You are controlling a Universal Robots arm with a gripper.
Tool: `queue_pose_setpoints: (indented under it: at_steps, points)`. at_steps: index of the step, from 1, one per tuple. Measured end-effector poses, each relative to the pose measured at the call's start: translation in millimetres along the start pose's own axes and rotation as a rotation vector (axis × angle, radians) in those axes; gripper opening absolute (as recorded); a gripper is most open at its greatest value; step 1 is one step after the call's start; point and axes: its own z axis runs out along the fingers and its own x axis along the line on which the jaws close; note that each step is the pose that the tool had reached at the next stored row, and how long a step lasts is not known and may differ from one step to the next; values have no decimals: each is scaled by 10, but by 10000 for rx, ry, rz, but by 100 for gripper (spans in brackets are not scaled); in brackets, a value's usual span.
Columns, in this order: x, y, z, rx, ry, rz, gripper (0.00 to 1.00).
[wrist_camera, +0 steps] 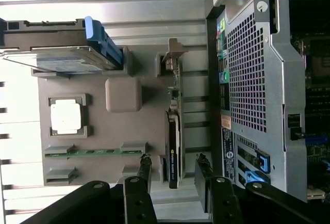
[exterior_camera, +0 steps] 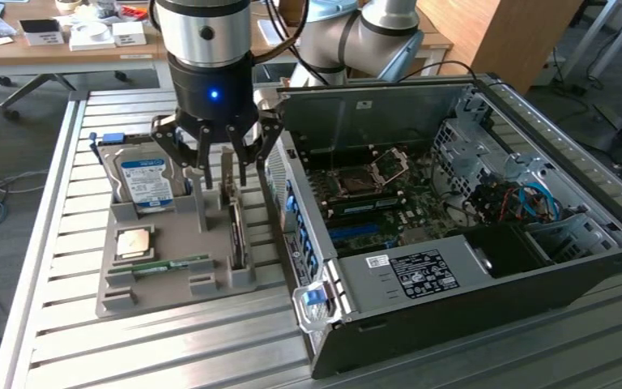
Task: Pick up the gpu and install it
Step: 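Pick up the gpu and move the gpu toward the slot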
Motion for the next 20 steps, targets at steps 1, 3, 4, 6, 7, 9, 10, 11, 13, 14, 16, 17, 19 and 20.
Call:
queue_pose_setpoints:
  at_steps: [1, 3, 4, 6, 7, 9, 10, 11, 13, 14, 16, 17, 19, 20]
  points:
    - [0, 0, 8, 0, 0, 0, 47]
    - [1, -1, 25, 0, 0, 0, 47]
    - [1, -1, 32, 0, 0, 0, 47]
    - [1, -2, 47, 0, 0, 0, 47]
    - [1, -2, 53, 0, 0, 0, 47]
    - [1, -3, 67, 0, 0, 0, 47]
    - [2, -3, 74, 0, 1, 0, 47]
    - [2, -3, 80, -1, 0, 0, 47]
    - [2, -4, 92, 0, 1, 0, 47]
    - [2, -4, 97, 0, 0, 0, 47]
    - [2, -5, 107, 0, 0, 0, 47]
    - [2, -5, 111, 0, 0, 0, 47]
    - [3, -5, 119, 1, 1, 0, 47]
    - [3, -5, 122, 0, 1, 0, 47]
